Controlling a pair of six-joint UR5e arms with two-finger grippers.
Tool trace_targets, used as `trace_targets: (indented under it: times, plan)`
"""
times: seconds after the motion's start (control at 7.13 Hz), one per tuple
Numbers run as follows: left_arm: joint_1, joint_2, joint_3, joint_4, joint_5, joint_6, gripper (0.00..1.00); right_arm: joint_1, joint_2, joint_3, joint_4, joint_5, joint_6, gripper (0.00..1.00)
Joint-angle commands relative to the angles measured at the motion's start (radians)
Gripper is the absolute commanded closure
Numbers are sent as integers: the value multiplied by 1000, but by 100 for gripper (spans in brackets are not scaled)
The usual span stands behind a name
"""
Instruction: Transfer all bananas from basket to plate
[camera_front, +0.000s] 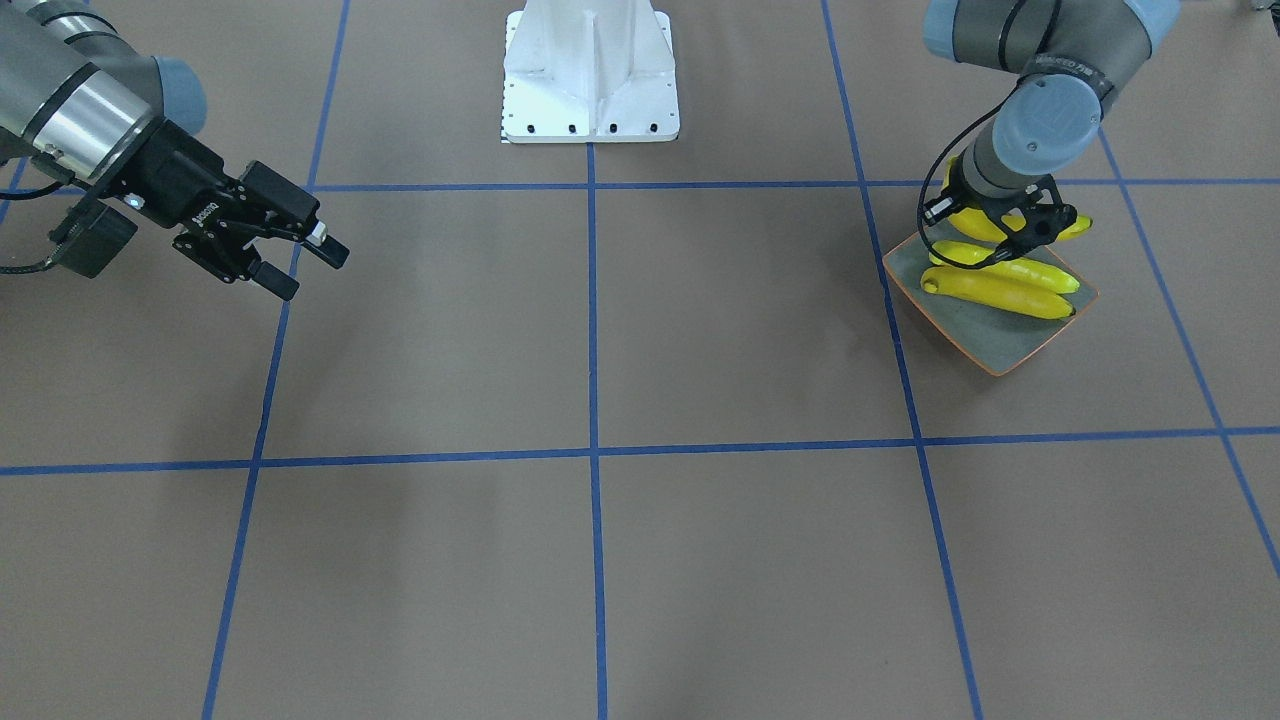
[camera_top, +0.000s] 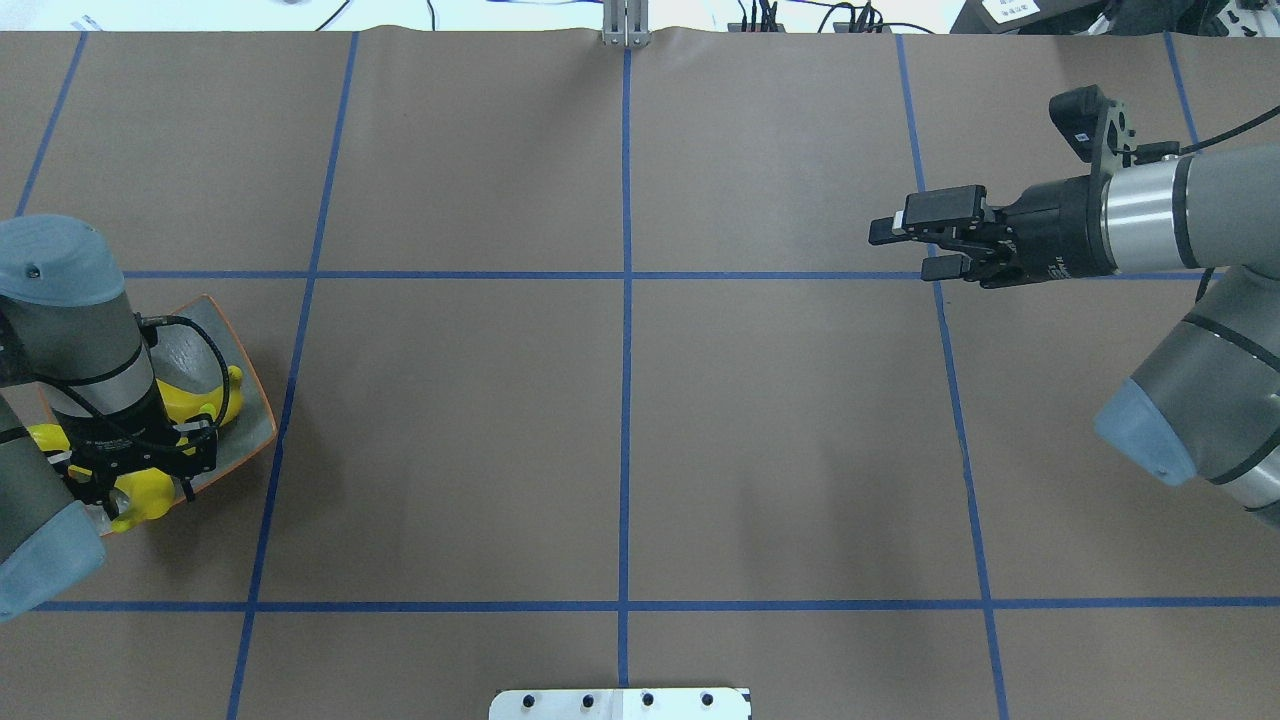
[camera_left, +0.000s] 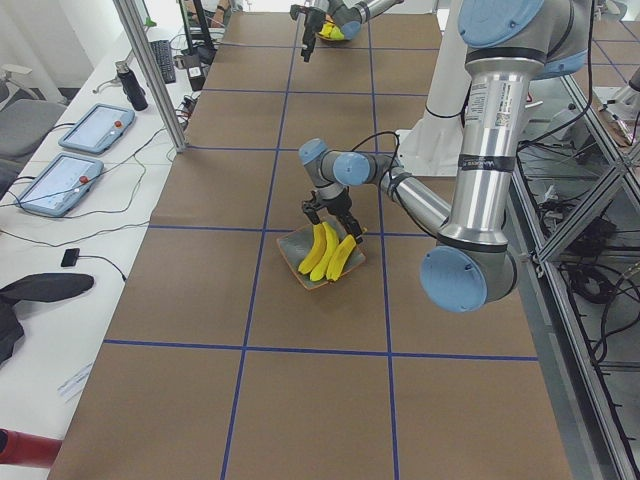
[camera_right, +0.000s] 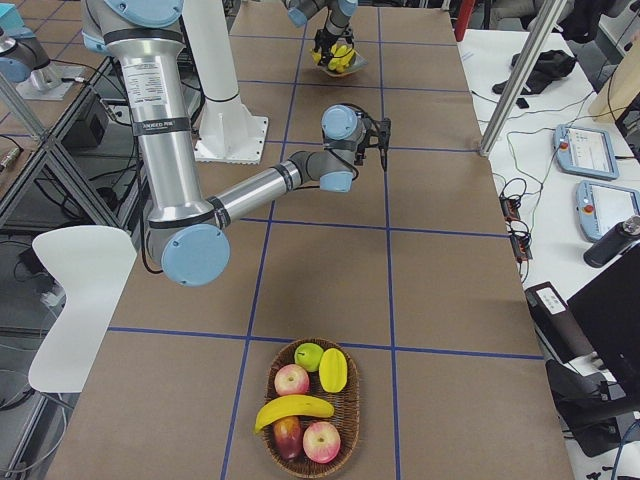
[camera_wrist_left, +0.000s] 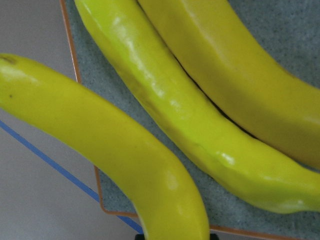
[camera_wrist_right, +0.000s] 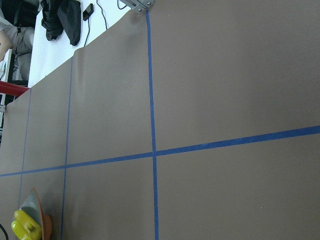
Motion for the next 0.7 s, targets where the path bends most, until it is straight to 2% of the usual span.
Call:
trace_targets:
  times: [0.0, 0.28, 0.56]
  plan:
    - [3, -9, -1, -2, 0, 1, 1, 0, -4, 5, 0, -3, 0, 0]
    - [3, -58, -18, 3, -5, 1, 0, 2, -6, 8, 0, -3, 0, 0]
    - [-28, -103, -86, 12, 0, 0, 0, 2, -50, 31, 0, 0, -2, 0]
